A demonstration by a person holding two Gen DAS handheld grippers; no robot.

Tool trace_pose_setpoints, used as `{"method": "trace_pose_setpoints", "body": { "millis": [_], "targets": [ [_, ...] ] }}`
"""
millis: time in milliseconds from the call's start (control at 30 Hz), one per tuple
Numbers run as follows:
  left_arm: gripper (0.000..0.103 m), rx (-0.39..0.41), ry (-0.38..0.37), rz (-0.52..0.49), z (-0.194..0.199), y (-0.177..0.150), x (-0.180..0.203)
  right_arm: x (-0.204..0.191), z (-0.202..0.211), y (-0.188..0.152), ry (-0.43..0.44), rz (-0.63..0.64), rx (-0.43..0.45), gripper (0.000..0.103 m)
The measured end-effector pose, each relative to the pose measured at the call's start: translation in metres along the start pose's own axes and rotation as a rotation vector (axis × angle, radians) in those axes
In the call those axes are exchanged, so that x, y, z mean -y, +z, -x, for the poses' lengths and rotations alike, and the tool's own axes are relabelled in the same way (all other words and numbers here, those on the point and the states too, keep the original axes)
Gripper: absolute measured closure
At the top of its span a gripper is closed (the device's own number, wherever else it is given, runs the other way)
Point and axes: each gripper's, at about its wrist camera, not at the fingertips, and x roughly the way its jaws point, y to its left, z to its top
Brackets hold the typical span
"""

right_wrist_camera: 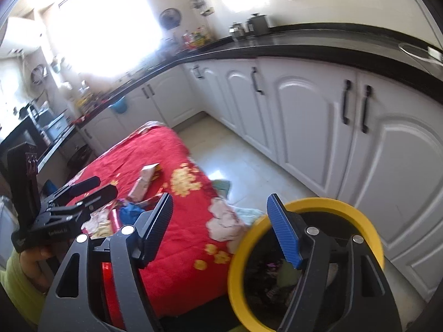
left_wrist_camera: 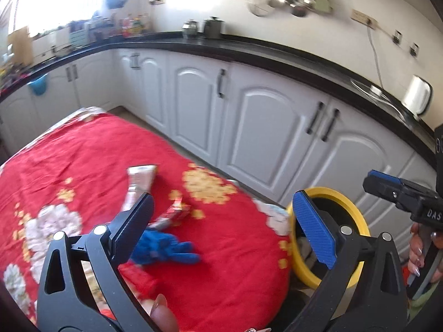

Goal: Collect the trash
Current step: 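Move both grippers back over the table toward the remaining trash, then grasp the snack wrapper with the left gripper while the right grasps the blue glove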

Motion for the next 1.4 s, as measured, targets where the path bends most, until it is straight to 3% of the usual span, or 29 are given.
{"method": "trace_pose_setpoints", "body": {
  "millis": [433, 733, 1000, 1233, 1400],
  "targets": [
    [0.011, 0.040, 0.121, 0.151, 0.035, -0.011, -0.095, -0.083, -0.042, 0.000, 0.097, 0.135, -0.065, 0.030],
    [0.011, 0.025, 0.180, 0.236, 0.042, -0.025, -0.144, -0.124, -0.077, -0.010, 0.144, 0.218, -0.130, 0.029],
    [0.011, -0.052, 0.124, 0.372, 0.020, -0.044, -0.183, -0.139, -0.119, -0.027, 0.118, 0.286, -0.198, 0.030],
    [0.035, -0.134, 0.060, 0.397, -0.013, -0.050, -0.195, -0.138, -0.158, -0.048, 0.096, 0.304, -0.258, 0.030],
    [0.043, -0.199, -0.013, 0.381, -0.039, -0.049, -0.191, -0.141, -0.182, -0.062, 0.096, 0.318, -0.301, 0.042]
  ]
}}
